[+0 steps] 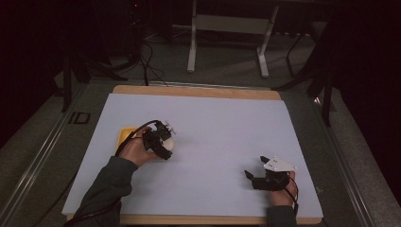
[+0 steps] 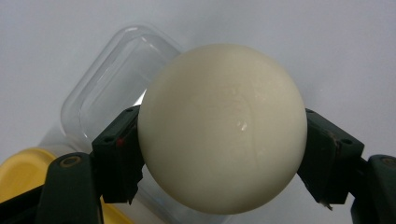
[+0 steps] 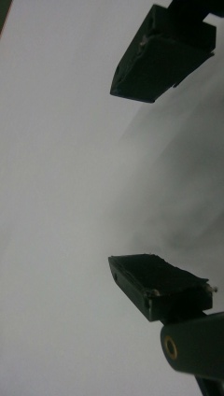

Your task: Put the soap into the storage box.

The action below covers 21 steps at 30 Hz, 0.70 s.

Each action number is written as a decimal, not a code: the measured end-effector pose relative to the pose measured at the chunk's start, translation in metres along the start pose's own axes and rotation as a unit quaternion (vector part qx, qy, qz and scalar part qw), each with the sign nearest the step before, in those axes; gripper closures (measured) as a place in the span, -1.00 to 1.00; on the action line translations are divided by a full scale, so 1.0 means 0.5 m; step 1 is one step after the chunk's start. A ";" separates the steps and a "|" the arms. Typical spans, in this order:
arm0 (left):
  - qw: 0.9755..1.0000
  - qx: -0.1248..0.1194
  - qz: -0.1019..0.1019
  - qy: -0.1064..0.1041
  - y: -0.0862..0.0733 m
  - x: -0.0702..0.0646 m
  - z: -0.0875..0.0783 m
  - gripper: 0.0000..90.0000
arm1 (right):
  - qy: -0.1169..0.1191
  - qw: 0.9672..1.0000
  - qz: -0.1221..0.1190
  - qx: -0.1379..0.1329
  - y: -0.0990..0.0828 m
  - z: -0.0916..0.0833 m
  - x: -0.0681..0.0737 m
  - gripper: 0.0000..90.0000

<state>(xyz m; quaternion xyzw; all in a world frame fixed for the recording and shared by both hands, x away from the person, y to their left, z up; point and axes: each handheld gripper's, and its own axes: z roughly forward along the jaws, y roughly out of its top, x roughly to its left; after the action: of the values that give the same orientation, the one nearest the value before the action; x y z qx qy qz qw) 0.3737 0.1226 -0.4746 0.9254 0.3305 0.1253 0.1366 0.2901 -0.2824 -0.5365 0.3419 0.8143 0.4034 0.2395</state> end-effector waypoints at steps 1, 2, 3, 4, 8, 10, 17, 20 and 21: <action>1.000 0.000 -0.001 0.002 0.000 0.000 -0.001 -0.43 | 0.000 1.000 0.000 0.000 0.000 0.000 0.000 -0.66; 1.000 -0.002 -0.006 0.000 -0.002 0.001 -0.001 -0.43 | 0.000 1.000 0.000 0.000 0.000 0.000 0.000 -0.66; 1.000 -0.002 -0.006 -0.001 -0.002 0.003 -0.002 -0.43 | 0.000 1.000 0.000 0.000 0.000 0.000 0.000 -0.66; 1.000 -0.004 -0.009 0.002 -0.002 0.004 -0.003 -0.43 | 0.000 1.000 0.000 0.000 0.000 0.000 0.000 -0.66; 1.000 -0.005 -0.018 0.004 -0.004 0.009 -0.007 -0.43 | 0.000 1.000 0.000 0.000 0.000 0.000 0.000 -0.66; 1.000 -0.005 -0.022 0.005 -0.006 0.012 -0.009 -0.43 | 0.000 1.000 0.000 0.000 0.000 0.000 0.000 -0.66; 0.999 -0.002 -0.031 0.007 -0.011 0.019 -0.014 -0.43 | 0.000 1.000 0.000 0.000 0.000 0.000 0.000 -0.66; 0.999 -0.002 -0.036 0.009 -0.014 0.022 -0.015 -0.43 | 0.000 1.000 0.000 0.000 0.000 0.000 0.000 -0.66; 0.999 -0.002 -0.038 0.010 -0.015 0.024 -0.016 -0.43 | 0.000 1.000 0.000 0.000 0.000 0.000 0.000 -0.66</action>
<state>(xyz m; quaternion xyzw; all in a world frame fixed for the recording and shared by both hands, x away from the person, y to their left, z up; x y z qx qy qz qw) 0.3759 0.1374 -0.4678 0.9106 0.3666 0.1300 0.1400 0.2900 -0.2824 -0.5365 0.3422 0.8144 0.4032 0.2391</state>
